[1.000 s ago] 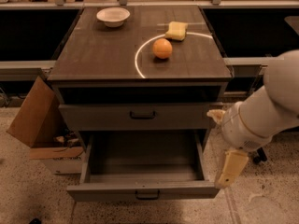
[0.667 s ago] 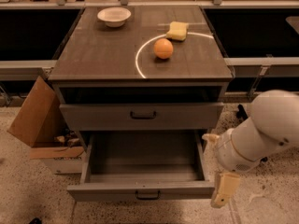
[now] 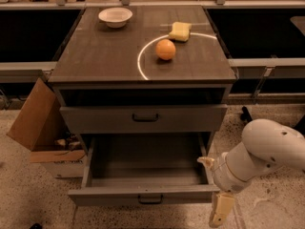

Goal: Close middle drawer

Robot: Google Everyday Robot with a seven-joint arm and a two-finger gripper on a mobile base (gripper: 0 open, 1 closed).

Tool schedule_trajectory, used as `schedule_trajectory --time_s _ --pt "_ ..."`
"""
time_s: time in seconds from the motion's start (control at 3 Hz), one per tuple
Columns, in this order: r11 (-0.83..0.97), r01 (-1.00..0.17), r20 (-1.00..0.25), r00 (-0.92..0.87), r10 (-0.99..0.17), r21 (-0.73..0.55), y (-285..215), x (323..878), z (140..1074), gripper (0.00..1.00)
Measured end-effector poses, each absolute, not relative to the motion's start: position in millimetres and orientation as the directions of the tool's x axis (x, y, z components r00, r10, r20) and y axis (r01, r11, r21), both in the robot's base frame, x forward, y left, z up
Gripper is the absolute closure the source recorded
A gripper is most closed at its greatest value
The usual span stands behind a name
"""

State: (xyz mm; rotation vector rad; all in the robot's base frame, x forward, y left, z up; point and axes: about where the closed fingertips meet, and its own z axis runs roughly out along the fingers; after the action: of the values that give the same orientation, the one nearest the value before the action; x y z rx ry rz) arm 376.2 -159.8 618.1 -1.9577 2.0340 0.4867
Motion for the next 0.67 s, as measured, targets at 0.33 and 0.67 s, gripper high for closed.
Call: schedule_trajectory --time_s 0.33,0.67 --pt "0.002 -0.999 -0.432 -0.019 -0.902 0.038 -159 368 591 0.00" --pt "-0.038 -0.999 -0.450 0.019 -0.893 0.033 -155 361 557 0.00"
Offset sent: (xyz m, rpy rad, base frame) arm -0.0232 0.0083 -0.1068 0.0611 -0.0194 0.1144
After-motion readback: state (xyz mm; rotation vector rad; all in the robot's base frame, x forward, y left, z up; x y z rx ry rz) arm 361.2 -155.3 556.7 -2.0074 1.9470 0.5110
